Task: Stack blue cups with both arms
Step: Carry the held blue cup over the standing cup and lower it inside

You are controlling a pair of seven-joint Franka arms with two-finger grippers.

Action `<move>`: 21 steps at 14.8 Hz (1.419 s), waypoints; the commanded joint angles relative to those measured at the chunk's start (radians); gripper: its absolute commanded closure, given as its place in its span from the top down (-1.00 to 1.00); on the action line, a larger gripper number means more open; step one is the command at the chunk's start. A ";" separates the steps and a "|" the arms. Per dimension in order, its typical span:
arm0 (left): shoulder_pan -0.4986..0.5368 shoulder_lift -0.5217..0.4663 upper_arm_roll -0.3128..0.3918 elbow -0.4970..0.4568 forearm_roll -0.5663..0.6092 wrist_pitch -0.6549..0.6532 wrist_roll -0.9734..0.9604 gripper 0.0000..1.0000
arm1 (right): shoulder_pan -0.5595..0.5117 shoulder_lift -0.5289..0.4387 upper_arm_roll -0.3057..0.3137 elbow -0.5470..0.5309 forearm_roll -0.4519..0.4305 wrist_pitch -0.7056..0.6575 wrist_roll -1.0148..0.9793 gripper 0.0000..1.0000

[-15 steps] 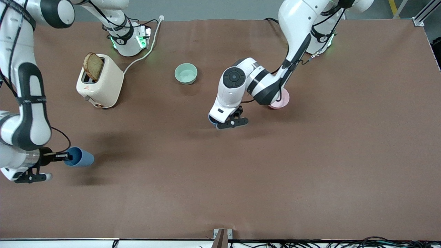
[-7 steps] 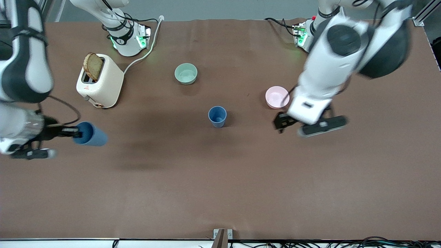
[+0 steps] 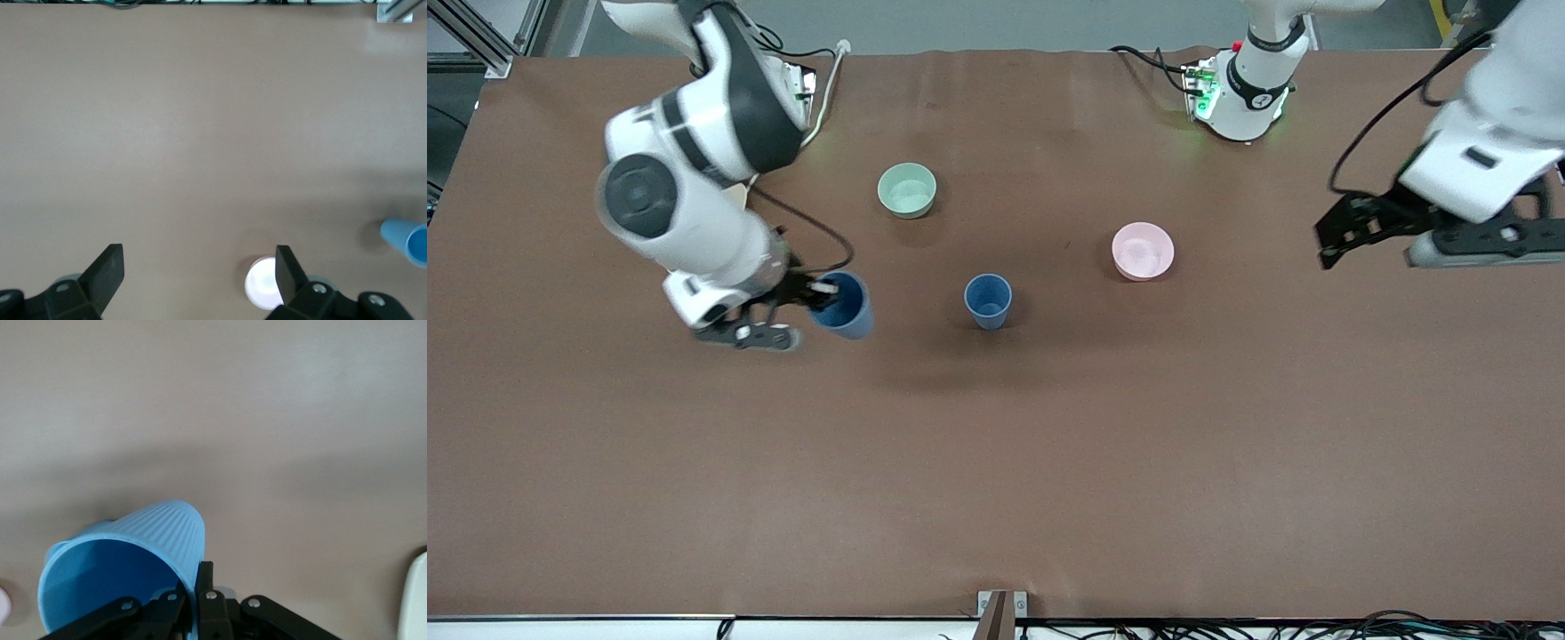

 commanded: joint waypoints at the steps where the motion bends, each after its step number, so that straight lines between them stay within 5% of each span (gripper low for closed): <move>1: 0.065 -0.122 -0.012 -0.125 -0.037 -0.029 0.102 1.00 | 0.095 -0.024 -0.016 -0.032 0.019 0.077 0.110 -0.99; 6: 0.074 -0.132 0.005 -0.112 -0.035 -0.066 0.105 1.00 | 0.268 0.020 -0.016 -0.089 0.020 0.177 0.198 -0.99; 21: 0.071 -0.095 0.005 -0.116 -0.020 -0.021 0.113 1.00 | 0.310 0.105 -0.019 -0.152 0.046 0.360 0.187 -0.99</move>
